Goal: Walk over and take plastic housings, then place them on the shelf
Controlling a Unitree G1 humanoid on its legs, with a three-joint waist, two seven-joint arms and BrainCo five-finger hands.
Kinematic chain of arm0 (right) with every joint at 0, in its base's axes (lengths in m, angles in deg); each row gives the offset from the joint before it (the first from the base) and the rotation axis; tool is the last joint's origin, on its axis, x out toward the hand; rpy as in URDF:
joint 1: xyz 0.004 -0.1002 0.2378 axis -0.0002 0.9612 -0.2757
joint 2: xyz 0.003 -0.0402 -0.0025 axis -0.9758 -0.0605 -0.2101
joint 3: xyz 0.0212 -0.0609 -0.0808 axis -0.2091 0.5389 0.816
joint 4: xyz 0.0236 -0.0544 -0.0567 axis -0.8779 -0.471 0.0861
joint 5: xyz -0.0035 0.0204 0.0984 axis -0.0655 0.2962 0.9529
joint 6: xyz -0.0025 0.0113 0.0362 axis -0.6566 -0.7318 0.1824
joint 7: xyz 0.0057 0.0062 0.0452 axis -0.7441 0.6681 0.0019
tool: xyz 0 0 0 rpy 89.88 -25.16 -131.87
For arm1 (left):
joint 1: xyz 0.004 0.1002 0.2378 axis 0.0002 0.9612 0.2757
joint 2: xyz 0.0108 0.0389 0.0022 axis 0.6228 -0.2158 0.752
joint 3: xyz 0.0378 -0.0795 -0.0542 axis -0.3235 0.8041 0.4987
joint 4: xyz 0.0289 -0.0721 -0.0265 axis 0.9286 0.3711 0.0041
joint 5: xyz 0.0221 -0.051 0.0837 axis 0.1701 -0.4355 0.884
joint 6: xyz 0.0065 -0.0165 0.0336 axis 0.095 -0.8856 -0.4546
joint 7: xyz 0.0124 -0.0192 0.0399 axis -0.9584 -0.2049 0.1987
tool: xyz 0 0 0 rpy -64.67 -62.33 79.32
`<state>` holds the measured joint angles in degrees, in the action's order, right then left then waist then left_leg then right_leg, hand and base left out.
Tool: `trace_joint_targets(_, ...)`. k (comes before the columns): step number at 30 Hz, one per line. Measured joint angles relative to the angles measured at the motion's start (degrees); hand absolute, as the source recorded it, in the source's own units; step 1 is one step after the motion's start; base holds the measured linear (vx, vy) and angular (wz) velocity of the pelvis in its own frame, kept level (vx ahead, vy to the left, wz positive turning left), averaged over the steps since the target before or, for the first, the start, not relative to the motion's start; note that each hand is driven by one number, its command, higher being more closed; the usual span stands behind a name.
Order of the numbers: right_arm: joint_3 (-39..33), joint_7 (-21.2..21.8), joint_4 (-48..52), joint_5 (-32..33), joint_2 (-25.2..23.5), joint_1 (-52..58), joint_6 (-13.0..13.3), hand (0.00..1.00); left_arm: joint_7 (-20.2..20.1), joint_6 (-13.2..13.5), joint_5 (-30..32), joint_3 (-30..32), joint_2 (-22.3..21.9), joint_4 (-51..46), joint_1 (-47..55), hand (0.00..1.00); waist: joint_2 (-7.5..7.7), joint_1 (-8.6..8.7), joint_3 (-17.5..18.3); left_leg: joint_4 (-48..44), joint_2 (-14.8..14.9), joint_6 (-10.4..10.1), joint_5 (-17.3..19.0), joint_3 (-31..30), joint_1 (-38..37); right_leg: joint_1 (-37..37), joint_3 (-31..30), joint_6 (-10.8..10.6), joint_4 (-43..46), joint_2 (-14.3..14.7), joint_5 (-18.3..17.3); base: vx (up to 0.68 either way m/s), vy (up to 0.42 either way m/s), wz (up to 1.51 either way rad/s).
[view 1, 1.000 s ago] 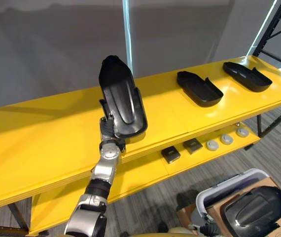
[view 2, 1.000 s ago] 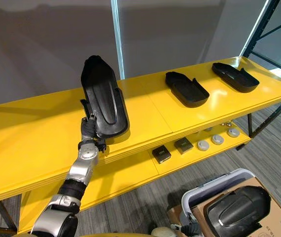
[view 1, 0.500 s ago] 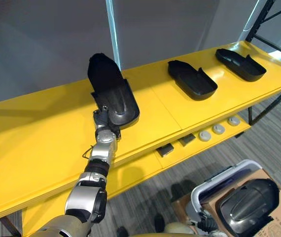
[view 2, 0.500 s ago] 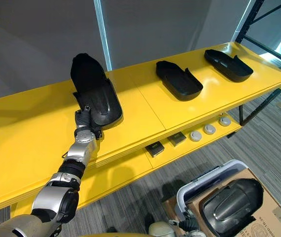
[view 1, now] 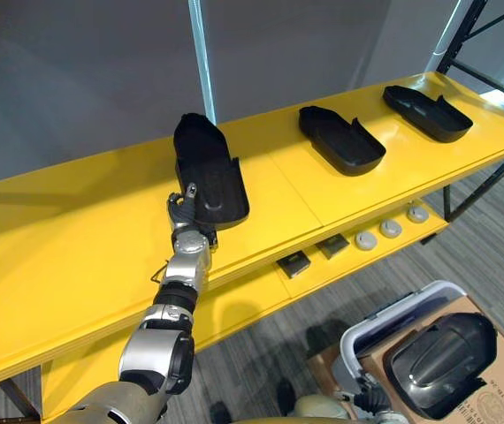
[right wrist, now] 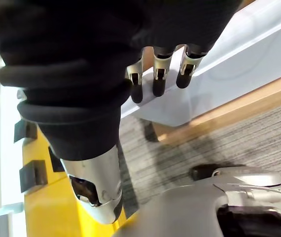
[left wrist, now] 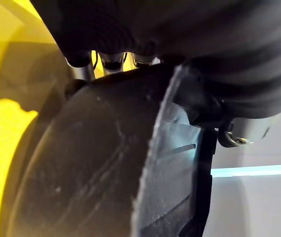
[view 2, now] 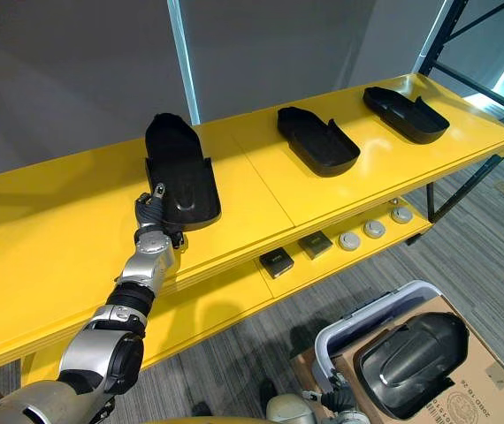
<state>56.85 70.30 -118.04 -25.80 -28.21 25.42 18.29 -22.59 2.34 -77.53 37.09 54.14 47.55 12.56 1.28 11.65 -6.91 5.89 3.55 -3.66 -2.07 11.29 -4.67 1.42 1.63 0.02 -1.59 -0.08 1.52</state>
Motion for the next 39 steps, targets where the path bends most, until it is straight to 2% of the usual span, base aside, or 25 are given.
trace_joint_targets(9,1.34,-0.04,-0.24,0.01,0.25,-0.18,0.0,0.0,3.53,0.03,-2.54,0.01,-1.98,-3.97,0.61,0.0,-0.05,-0.32,-0.03,0.0,0.03,-0.01,0.0,-0.38,-0.03,0.43,0.57,0.01,-0.4,0.02,-0.01,0.0,-0.002,0.02)
trace_joint_targets(17,1.34,-0.25,-0.22,0.04,0.25,-0.16,-0.14,0.0,4.75,0.74,-5.13,-0.33,-2.63,-10.78,4.41,0.0,-0.06,-0.42,-0.03,-0.01,0.04,0.0,-0.05,-0.57,-0.05,0.59,1.07,0.03,-0.39,0.0,-0.02,0.0,-0.002,0.01)
trace_joint_targets(19,1.34,-0.27,-0.22,0.06,0.27,-0.13,-0.33,0.0,4.81,1.58,-5.33,-0.52,-2.78,-12.36,5.3,0.0,-0.06,-0.68,-0.03,-0.01,0.06,-0.04,-0.08,-0.63,-0.08,0.69,1.21,0.04,-0.39,0.0,-0.03,-0.01,-0.006,0.03)
trace_joint_targets(22,1.34,-0.3,-0.22,0.05,0.34,0.0,-0.45,0.0,4.9,1.67,-5.61,-0.71,-3.03,-14.81,6.12,0.0,-0.07,-1.39,-0.03,0.0,0.08,-0.08,-0.12,-0.79,-0.07,0.75,1.35,0.05,-0.39,0.0,-0.04,0.0,-0.002,0.01)
trace_joint_targets(27,1.39,-0.77,-0.2,0.06,0.35,-0.07,-0.47,0.0,5.66,1.71,-5.44,-1.27,-3.13,-19.69,7.88,0.0,-0.1,-1.59,-0.02,0.0,0.03,-0.11,-0.16,-1.27,-0.06,0.83,1.56,0.06,-0.4,-0.02,-0.05,-0.01,-0.004,0.02)
trace_joint_targets(29,1.39,-0.98,-0.17,0.14,0.35,-0.05,-0.45,0.0,5.95,1.67,-2.88,-3.02,-3.1,-23.99,9.65,0.0,-0.16,-1.62,0.0,0.0,-0.02,-0.09,-0.17,-1.47,-0.05,0.85,1.59,0.05,-0.41,-0.03,-0.05,0.0,0.0,0.0)
trace_joint_targets(34,1.3,-1.0,-0.26,0.25,0.6,0.09,0.06,0.0,3.87,1.66,15.87,-11.66,-1.96,-37.74,17.81,0.0,-0.75,-1.81,0.11,0.0,-0.05,-0.09,-0.18,-1.78,-0.18,1.15,1.86,0.05,-0.5,-0.05,-0.06,0.0,-0.002,0.02)
trace_joint_targets(35,1.27,-1.0,-0.3,0.25,0.7,0.11,0.16,0.0,3.14,1.67,19.09,-13.08,-2.0,-39.36,19.37,1.0,-0.95,-1.92,0.12,0.0,-0.06,-0.08,-0.18,-1.81,-0.22,1.2,1.91,0.05,-0.5,-0.07,-0.06,0.0,0.0,0.0)
trace_joint_targets(39,1.16,-1.1,-0.6,0.25,0.92,0.47,0.39,0.0,0.8,2.2,29.71,-19.45,-2.23,-42.96,26.09,1.0,-1.32,-3.14,0.18,0.0,0.02,0.0,-0.44,-1.83,-0.29,1.3,2.14,0.04,-0.49,-0.06,-0.06,-0.01,-0.003,0.01)
